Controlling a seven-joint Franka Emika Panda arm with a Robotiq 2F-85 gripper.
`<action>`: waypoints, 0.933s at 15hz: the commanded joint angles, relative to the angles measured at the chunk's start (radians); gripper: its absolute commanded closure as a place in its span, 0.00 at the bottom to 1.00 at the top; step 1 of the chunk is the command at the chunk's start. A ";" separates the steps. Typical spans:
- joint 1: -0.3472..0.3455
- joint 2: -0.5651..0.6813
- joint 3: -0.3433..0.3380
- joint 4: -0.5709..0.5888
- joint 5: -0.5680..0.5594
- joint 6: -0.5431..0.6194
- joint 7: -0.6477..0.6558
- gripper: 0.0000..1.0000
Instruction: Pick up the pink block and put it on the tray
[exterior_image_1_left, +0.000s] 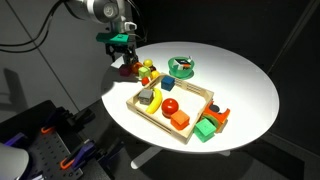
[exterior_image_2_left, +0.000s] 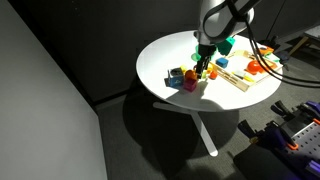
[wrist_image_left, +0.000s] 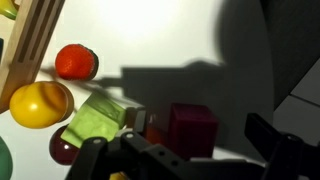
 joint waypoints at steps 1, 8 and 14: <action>-0.010 0.001 0.010 0.002 -0.007 -0.003 0.005 0.00; 0.003 0.021 0.009 0.015 -0.018 0.025 0.018 0.00; 0.021 0.048 0.018 0.020 -0.023 0.067 0.030 0.00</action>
